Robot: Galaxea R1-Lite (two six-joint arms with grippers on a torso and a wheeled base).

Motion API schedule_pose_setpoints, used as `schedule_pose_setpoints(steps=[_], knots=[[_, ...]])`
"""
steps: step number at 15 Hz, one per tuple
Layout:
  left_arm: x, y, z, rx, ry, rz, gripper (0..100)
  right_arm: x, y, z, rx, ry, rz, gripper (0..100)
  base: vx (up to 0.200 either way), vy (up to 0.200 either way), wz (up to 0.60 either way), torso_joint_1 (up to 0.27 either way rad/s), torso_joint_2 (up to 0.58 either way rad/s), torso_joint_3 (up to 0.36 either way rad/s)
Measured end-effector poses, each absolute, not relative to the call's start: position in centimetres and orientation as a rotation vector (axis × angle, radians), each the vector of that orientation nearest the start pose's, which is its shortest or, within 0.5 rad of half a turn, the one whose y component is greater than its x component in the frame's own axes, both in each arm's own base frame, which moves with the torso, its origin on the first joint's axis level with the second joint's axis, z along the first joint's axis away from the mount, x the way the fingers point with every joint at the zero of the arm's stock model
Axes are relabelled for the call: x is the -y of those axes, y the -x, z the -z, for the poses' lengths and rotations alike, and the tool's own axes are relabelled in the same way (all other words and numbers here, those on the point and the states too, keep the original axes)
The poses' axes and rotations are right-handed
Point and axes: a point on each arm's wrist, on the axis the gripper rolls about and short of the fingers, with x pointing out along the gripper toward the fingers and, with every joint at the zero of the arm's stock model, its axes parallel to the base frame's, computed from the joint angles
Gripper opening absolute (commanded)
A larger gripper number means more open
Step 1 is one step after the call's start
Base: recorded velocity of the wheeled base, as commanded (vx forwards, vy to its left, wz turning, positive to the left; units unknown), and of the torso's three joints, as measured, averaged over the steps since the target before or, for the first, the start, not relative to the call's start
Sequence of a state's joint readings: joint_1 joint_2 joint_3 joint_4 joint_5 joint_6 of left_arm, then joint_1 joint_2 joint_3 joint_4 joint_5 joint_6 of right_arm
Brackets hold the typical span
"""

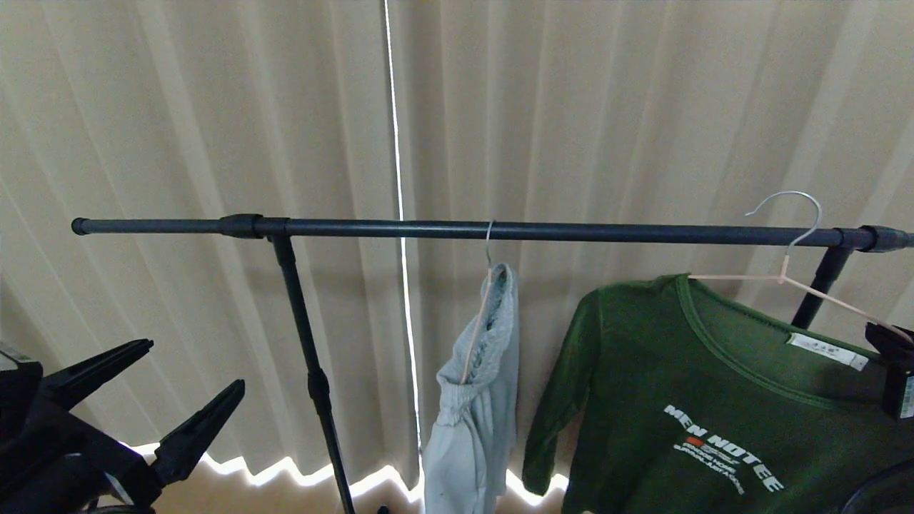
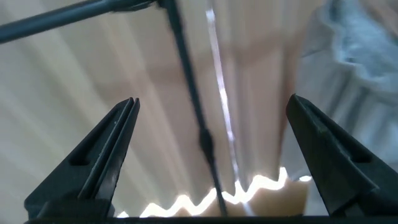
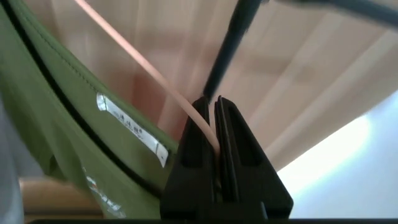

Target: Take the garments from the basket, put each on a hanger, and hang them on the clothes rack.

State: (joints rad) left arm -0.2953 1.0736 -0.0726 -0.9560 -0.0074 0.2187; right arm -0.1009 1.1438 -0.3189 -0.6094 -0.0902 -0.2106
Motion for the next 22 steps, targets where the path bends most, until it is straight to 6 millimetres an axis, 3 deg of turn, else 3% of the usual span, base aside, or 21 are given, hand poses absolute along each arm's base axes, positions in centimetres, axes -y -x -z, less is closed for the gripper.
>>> schedule_pose_setpoints(steps=[8, 15, 16, 22], knots=[[3.5, -10.4, -14.9, 0.000, -0.225, 0.386, 100, 2.5, -21.1, -16.3, -0.381, 0.248, 0.364, 0, 0.000, 0.000, 0.00, 0.000, 0.00, 0.000], [3.4, -10.3, -15.2, 0.020, -0.227, 0.383, 100, -0.1, -21.2, -15.1, -0.417, 0.287, 0.278, 0, 0.000, 0.000, 0.00, 0.000, 0.00, 0.000], [3.4, -10.2, -15.2, 0.020, -0.227, 0.383, 100, -0.3, -20.9, -14.9, -0.422, 0.288, 0.268, 100, 0.000, 0.000, 0.00, 0.000, 0.00, 0.000], [3.3, -10.2, -15.2, 0.019, -0.226, 0.378, 100, -1.7, -19.1, -15.2, -0.355, 0.270, 0.113, 100, 0.000, 0.000, 0.00, 0.000, 0.00, 0.000]])
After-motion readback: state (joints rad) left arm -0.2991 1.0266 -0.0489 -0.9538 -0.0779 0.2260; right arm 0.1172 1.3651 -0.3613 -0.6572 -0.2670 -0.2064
